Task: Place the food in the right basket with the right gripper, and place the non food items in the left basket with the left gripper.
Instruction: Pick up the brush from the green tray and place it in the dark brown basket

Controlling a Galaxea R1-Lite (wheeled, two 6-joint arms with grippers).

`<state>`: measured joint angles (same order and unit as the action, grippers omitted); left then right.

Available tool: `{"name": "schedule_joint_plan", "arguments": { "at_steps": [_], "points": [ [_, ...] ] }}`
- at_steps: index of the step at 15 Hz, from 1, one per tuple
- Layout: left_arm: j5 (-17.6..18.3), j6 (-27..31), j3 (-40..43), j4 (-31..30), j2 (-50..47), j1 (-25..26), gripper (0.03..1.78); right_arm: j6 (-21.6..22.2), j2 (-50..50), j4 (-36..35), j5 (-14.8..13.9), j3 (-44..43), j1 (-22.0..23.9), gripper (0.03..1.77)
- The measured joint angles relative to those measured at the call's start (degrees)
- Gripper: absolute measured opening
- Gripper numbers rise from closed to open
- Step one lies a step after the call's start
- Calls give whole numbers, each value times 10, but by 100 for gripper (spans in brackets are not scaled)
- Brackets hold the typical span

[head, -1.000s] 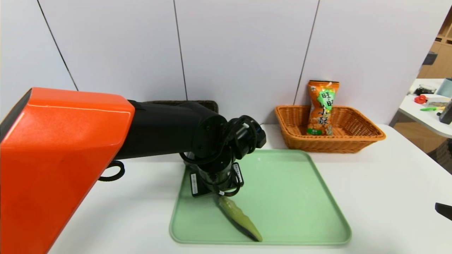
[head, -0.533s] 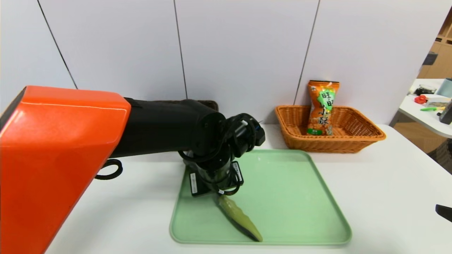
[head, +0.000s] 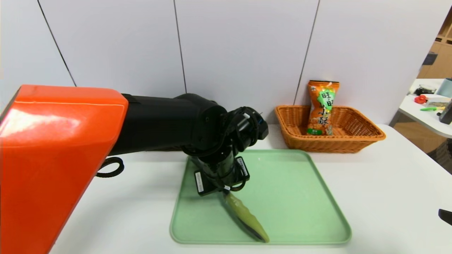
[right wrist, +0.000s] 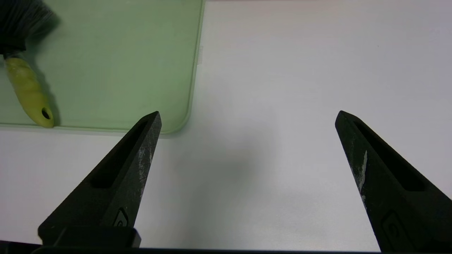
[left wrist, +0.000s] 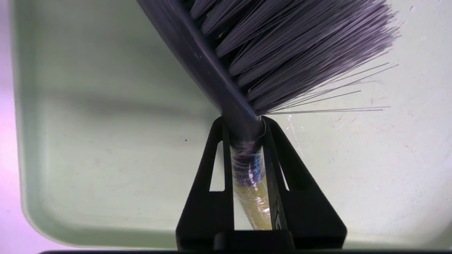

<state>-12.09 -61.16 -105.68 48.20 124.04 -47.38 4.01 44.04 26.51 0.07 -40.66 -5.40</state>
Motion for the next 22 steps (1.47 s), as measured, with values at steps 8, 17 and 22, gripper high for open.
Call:
{"name": "schedule_joint_plan", "arguments": {
  "at_steps": [8, 17, 22],
  "points": [
    [1, -3, -18, -2, 16, 0, 30, 0, 1, -3, 1, 1, 0, 170],
    [6, -8, -46, 9, -6, -37, 30, 0, 22, -7, 1, 1, 0, 170],
    [21, -12, -58, 13, -22, -60, 30, 0, 25, -7, 1, 1, 0, 170]
  ]
}}
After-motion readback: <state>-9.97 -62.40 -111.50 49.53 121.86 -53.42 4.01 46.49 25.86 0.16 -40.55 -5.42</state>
